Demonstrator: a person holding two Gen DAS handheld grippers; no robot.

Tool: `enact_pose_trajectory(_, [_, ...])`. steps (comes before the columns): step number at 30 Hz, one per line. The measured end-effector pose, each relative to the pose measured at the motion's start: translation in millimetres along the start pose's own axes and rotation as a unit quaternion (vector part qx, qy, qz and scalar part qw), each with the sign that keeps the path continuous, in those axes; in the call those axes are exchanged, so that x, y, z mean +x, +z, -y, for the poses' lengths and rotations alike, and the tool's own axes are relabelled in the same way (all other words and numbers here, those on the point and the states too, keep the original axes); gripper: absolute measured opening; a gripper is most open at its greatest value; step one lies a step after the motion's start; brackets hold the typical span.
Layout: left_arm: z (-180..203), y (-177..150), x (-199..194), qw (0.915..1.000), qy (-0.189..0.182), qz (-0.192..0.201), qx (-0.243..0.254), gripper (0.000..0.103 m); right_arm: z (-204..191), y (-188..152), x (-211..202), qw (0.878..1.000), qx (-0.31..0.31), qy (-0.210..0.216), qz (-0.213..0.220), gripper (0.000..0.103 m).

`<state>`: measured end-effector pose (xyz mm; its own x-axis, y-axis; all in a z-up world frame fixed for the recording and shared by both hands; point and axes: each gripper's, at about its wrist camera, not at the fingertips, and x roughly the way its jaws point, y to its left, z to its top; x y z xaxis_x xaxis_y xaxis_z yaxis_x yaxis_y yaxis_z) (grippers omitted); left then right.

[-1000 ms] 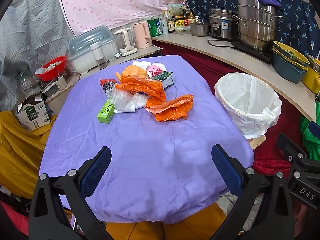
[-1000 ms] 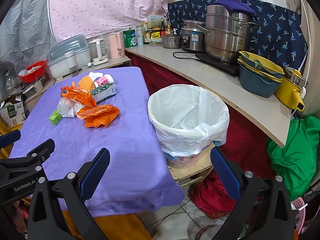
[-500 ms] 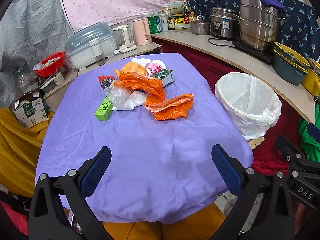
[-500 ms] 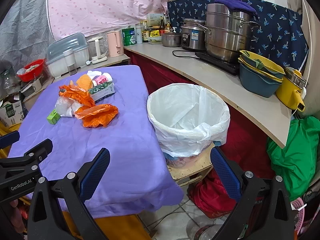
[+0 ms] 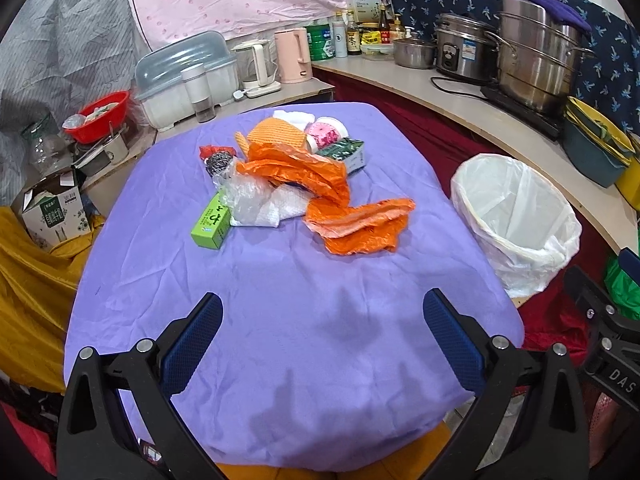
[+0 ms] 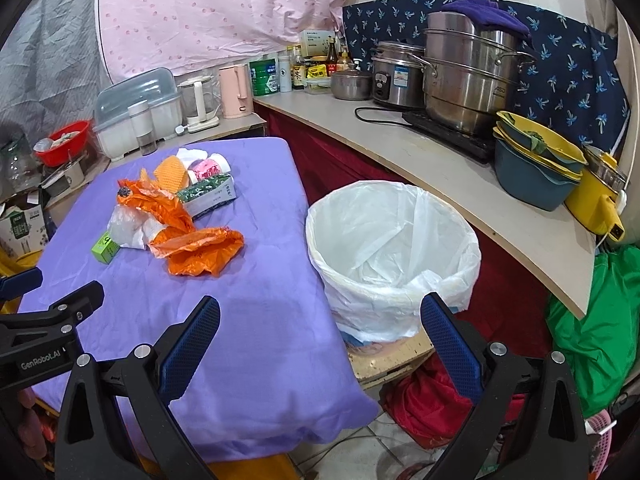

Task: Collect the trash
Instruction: 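Grasp the clear plastic bag with the left tool while the right tool grasps the orange bag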

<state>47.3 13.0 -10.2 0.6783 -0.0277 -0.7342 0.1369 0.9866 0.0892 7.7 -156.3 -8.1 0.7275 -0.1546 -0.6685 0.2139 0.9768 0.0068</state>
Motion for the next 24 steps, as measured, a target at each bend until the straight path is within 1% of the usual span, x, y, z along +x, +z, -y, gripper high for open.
enact_pose_trajectory(4, [-16, 11, 15, 0.9998, 0.016, 0.002, -0.01, 0.096, -11, 11, 19, 1.0, 0.001, 0.015, -0.009, 0.096])
enact_pose_trajectory(8, [-38, 21, 37, 0.9991, 0.027, -0.011, -0.03, 0.096, -26, 24, 42, 0.999, 0.0, 0.034, -0.018, 0.096])
enact_pose_trajectory(12, [-61, 31, 60, 0.9977, 0.047, -0.02, -0.044, 0.096, -46, 37, 69, 0.998, -0.007, 0.05, -0.024, 0.096])
enact_pose_trajectory(15, [-78, 41, 77, 0.9966, 0.051, -0.025, -0.059, 0.096, -61, 47, 92, 0.997, -0.011, 0.066, -0.034, 0.089])
enact_pose_trajectory(19, [-100, 54, 105, 0.9949, 0.045, -0.036, -0.083, 0.096, -75, 56, 119, 0.995, -0.003, 0.092, -0.049, 0.083])
enact_pose_trajectory(24, [-116, 66, 132, 0.9939, 0.041, -0.036, -0.096, 0.096, -90, 60, 150, 0.992, 0.003, 0.11, -0.069, 0.077])
